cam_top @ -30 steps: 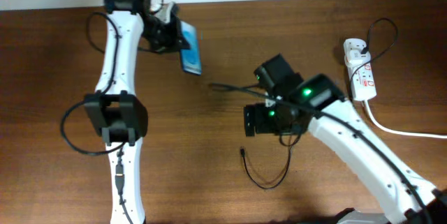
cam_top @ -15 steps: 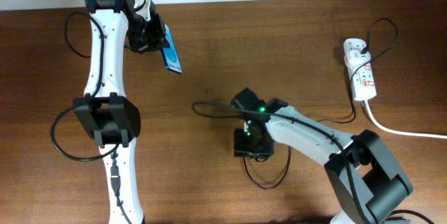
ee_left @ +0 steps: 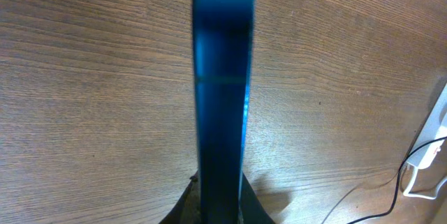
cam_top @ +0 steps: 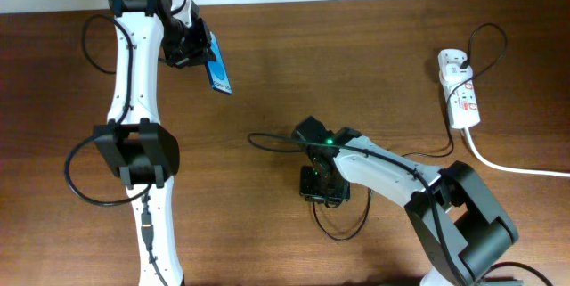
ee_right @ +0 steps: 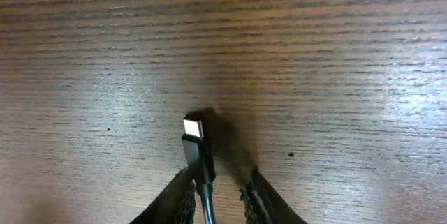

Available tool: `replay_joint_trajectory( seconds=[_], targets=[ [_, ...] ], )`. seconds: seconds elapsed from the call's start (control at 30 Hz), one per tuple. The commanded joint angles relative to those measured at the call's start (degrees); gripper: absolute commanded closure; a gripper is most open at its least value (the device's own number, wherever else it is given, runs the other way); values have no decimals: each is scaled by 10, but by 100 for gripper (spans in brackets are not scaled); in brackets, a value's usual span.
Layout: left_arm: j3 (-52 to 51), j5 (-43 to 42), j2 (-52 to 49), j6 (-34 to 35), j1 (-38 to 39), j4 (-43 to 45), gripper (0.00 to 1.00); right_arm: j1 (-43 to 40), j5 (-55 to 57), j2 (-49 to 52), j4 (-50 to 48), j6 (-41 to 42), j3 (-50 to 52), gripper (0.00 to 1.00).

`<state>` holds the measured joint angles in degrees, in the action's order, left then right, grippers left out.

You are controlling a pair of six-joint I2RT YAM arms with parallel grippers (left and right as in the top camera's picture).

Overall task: Plug charger to phone and switch on socket
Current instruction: 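Lower the right gripper onto the black charger cable connector and grasp it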

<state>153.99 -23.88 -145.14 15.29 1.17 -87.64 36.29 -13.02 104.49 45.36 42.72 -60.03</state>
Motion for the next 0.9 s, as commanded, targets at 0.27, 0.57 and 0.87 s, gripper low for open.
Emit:
replay_joint_trajectory(
  seconds=[0.27,0.57,0.87],
  targets=[
    [14,-3,24,5,-2,-1,100,0,-15,9,-8,-35,1,68],
    [14,-3,24,5,-1,-1,100,0,-16,9,-8,-35,0,84],
    [14,-3,24,5,-1,-6,100,-25,-30,9,7,-55,-3,77]
  ],
)
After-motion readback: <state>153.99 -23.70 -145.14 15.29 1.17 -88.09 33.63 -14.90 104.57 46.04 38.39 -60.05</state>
